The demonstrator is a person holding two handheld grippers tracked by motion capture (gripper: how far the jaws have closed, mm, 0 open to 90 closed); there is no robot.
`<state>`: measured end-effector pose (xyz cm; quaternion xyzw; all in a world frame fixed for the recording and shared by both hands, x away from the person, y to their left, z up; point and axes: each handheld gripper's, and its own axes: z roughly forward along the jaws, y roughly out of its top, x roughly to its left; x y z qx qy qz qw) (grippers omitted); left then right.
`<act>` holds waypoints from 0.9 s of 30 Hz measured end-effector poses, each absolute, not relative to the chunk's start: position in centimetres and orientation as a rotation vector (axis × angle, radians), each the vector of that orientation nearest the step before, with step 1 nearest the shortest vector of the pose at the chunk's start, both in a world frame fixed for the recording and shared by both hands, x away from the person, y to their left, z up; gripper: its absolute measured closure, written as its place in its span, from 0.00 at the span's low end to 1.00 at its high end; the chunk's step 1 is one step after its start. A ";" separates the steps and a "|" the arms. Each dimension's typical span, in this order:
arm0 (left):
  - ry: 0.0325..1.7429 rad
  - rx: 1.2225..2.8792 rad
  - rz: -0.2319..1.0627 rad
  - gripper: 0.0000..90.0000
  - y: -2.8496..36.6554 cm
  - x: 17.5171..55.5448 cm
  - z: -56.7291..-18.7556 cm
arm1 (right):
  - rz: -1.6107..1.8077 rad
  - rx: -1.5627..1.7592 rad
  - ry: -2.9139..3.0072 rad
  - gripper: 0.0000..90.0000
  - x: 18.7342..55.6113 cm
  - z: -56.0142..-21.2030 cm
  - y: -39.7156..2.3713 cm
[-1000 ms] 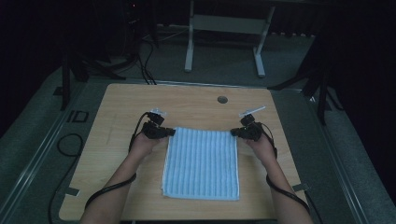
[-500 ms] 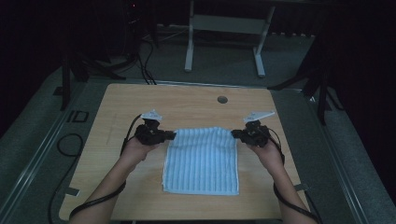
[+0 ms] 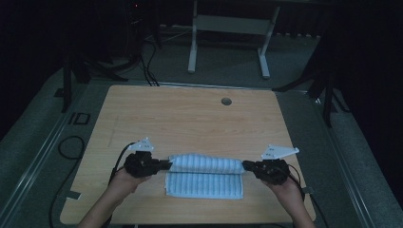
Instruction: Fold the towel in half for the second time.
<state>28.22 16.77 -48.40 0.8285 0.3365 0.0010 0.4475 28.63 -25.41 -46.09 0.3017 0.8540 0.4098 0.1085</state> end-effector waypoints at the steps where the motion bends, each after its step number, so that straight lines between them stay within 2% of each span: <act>1: 0.839 2.053 -0.040 0.95 16.8 27.7 -48.7 | 1.220 0.898 2.524 0.94 28.0 -46.4 -25.5; 3: 0.815 2.074 -0.090 0.88 17.0 26.8 -49.0 | 1.225 0.884 2.595 0.86 26.6 -47.1 -25.6; 4: 0.806 2.085 -0.094 0.79 17.1 26.5 -49.1 | 1.217 0.874 2.585 0.80 26.0 -47.2 -25.8; 6: 0.800 2.095 -0.085 0.69 17.3 26.2 -48.9 | 1.211 0.886 2.569 0.77 25.4 -47.3 -26.2; 11: 0.801 2.088 -0.050 0.66 16.9 26.7 -48.7 | 1.241 0.944 2.525 0.74 25.8 -47.3 -26.5; 12: 0.797 2.088 -0.064 0.62 16.7 27.0 -48.9 | 1.241 0.946 2.529 0.72 26.0 -47.5 -26.4; 18: 0.788 2.127 -0.085 0.62 15.0 28.3 -50.8 | 1.211 0.927 2.562 0.70 27.6 -49.0 -24.5; 22: 0.793 2.140 -0.114 0.62 14.4 28.9 -52.0 | 1.161 0.904 2.624 0.65 28.9 -50.4 -23.4; 27: 0.821 2.173 -0.087 0.62 14.0 29.3 -53.2 | 1.098 0.940 2.640 0.65 30.0 -51.9 -22.8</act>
